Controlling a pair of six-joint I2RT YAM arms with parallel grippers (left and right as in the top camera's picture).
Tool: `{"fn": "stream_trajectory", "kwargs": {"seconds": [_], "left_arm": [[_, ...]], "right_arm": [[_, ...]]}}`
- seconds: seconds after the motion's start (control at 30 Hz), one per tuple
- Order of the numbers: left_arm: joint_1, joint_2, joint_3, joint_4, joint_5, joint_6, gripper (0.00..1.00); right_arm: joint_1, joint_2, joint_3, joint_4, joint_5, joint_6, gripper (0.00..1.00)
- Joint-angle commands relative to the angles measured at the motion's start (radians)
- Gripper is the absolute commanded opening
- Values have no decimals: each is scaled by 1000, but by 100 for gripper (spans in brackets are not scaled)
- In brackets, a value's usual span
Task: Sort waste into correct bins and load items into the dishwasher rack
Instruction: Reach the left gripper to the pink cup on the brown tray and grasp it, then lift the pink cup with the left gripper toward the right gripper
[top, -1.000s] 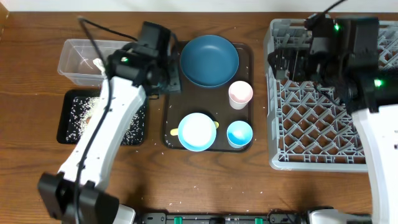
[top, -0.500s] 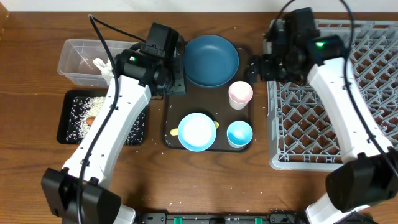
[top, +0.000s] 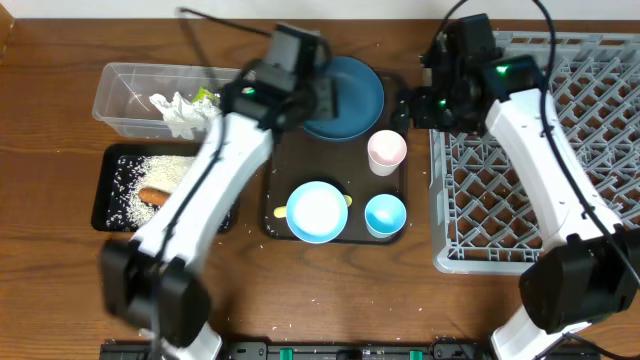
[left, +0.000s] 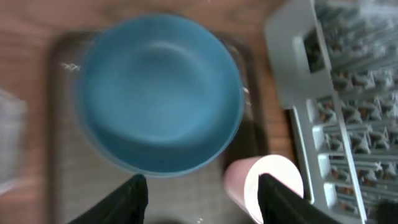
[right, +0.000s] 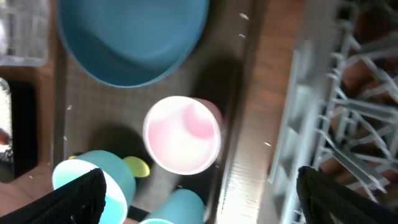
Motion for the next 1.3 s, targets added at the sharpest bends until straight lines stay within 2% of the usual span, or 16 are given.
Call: {"fn": "stream_trajectory", "kwargs": {"seconds": [0.0, 0.13, 0.33, 0.73, 1.07, 1.27], "left_arm": [[-36, 112, 45, 24, 92, 18, 59], [-84, 193, 85, 19, 92, 14, 59], [-125, 217, 84, -3, 87, 15, 59], [-123, 272, 80, -60, 57, 15, 58], [-124, 279, 76, -60, 58, 14, 36], [-136, 283, 60, -57, 64, 15, 33]], "right_arm": [[-53, -31, 18, -23, 12, 17, 96], [-105, -43, 18, -51, 16, 7, 97], [-183, -45, 17, -87, 16, -4, 97], [-195, -45, 17, -85, 16, -30, 97], [-195, -45, 17, -81, 16, -30, 96], [-195, -45, 17, -84, 16, -31, 96]]}}
